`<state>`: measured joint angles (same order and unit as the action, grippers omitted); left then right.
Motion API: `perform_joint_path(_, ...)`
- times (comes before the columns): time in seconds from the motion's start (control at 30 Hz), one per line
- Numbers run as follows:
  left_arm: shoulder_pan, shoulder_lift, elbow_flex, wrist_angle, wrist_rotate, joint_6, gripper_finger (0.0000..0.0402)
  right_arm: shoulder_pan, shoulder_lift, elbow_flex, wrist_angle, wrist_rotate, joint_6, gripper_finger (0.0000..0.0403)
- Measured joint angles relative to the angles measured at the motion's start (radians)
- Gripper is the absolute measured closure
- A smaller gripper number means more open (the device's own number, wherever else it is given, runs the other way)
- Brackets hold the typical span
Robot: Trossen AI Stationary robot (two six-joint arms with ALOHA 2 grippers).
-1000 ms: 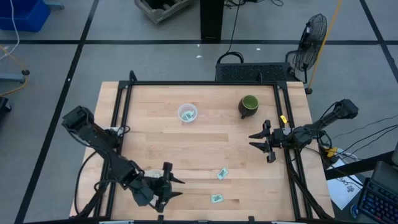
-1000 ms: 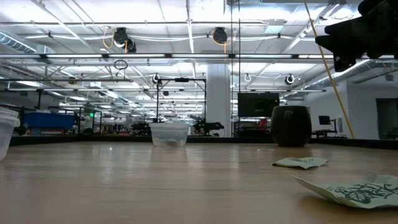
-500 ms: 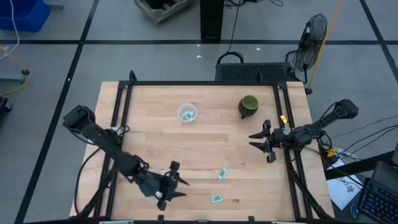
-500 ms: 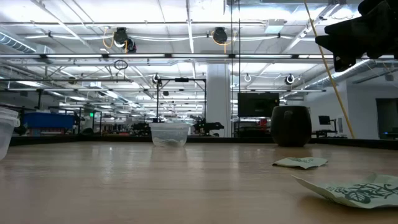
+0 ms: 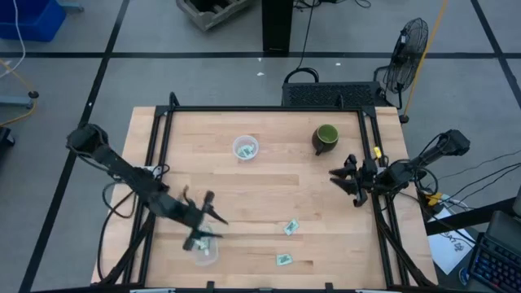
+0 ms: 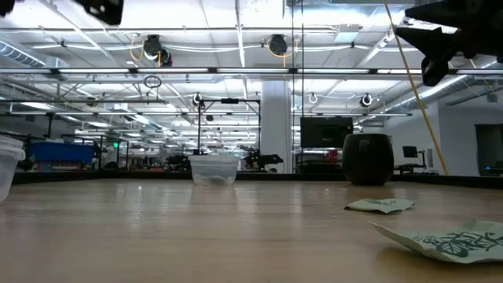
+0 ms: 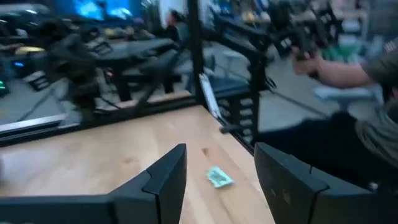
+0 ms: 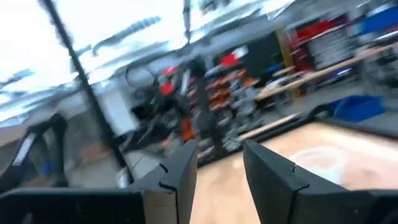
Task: Pick and place Stevia / Truvia into bins
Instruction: Put the stevia packet into the transparent circle container
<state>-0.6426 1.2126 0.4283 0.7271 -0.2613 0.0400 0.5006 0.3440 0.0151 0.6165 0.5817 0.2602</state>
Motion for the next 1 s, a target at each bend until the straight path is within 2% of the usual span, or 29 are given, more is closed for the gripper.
perform_joint_path(0.07, 0.008, -0.042, -0.072, 0.096, -0.01, -0.01, 0.0206, -0.01, 0.006, 0.0, 0.034, 0.023, -0.008, 0.028)
perform_joint_path(0.17, 0.01, -0.079, -0.158, 0.196, -0.009, -0.014, 0.0206, -0.017, 0.059, 0.008, 0.065, -0.084, -0.01, 0.028)
perform_joint_path(0.23, 0.009, -0.096, -0.203, 0.238, -0.009, 0.006, 0.0206, -0.011, 0.13, 0.034, 0.062, -0.14, -0.01, 0.028)
perform_joint_path(0.33, 0.012, -0.116, -0.24, 0.299, -0.009, 0.015, 0.0206, 0.001, 0.29, 0.084, 0.044, -0.131, -0.031, 0.028)
perform_joint_path(0.47, 0.03, -0.133, -0.246, 0.253, 0.01, 0.016, 0.0206, 0.001, 0.563, 0.239, 0.046, -0.11, -0.09, 0.028)
perform_joint_path(0.6, 0.063, -0.137, -0.247, 0.236, 0.135, 0.003, 0.0206, 0.002, 0.876, 0.425, -0.047, -0.087, -0.177, 0.0271)
perform_joint_path(0.7, 0.074, -0.137, -0.247, 0.235, 0.172, -0.009, 0.0206, 0.006, 1.049, 0.557, -0.164, -0.047, -0.214, 0.0253)
perform_joint_path(0.83, 0.082, -0.136, -0.247, 0.216, 0.174, -0.036, 0.0206, 0.03, 1.222, 0.667, -0.375, -0.034, -0.166, 0.0218)
perform_joint_path(1.0, 0.081, -0.136, -0.247, 0.201, 0.174, -0.046, 0.0206, 0.089, 1.328, 0.719, -0.398, -0.034, -0.113, 0.0181)
